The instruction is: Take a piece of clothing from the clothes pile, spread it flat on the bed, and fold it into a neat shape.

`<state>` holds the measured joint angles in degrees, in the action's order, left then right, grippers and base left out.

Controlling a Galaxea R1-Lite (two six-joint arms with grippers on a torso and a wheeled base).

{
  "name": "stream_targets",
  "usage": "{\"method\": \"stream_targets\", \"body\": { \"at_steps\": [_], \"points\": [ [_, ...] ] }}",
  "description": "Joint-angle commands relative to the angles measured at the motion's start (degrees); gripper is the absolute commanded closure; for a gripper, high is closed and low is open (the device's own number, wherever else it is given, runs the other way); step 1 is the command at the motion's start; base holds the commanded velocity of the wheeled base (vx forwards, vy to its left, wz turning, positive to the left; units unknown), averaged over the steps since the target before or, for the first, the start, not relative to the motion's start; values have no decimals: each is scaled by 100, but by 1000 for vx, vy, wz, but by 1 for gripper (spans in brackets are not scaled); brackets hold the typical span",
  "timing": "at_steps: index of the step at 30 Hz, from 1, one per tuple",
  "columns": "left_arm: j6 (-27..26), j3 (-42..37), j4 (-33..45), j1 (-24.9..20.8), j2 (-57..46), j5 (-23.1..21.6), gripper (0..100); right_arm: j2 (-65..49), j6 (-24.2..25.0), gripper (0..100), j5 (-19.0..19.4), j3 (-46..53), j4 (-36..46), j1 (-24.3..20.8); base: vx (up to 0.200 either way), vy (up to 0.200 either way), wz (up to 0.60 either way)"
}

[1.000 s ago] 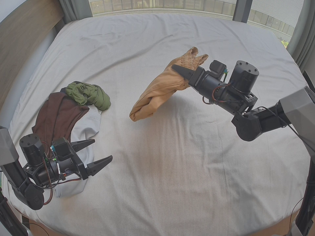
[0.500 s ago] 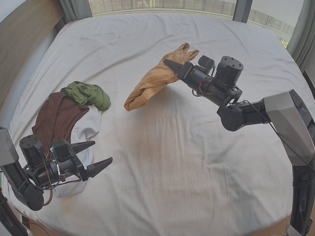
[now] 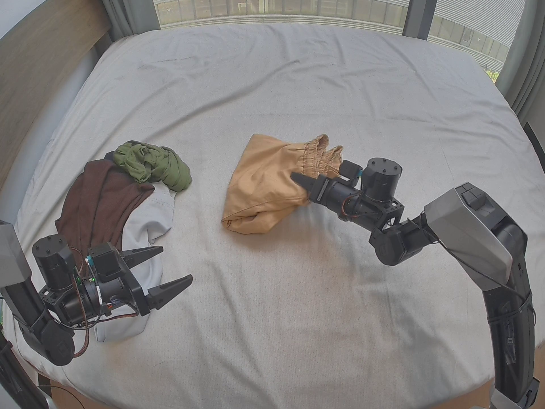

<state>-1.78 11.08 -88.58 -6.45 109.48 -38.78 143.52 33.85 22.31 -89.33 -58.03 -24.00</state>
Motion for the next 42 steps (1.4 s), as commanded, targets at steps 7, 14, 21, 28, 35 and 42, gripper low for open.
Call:
{"method": "stream_targets", "body": {
  "at_steps": [7, 14, 21, 28, 35, 42],
  "points": [
    [-7, -18, -2, 12, 29, -25, 0, -527, -142, 100, -16, 1568, -640, 361, 0, 0, 0],
    [2, -9, -2, 21, 56, -25, 0, -465, -248, 100, -16, 1586, -648, 423, 0, 0, 0],
    [11, -18, -2, 30, 91, -25, 0, -518, -292, 0, -34, 1656, -701, 396, 0, 0, 0],
    [240, -18, -2, 30, 91, -25, 0, -1124, -687, 0, -60, 2579, -824, 528, 0, 0, 0],
    [688, -89, -2, -23, -533, -121, 0, -2425, -1091, 0, -60, 3844, -956, 739, 0, 0, 0],
    [2015, -229, 16, -313, -2098, -165, 0, -4587, -1373, 0, -60, 5198, -877, 774, 0, 0, 0]
  ]
}}
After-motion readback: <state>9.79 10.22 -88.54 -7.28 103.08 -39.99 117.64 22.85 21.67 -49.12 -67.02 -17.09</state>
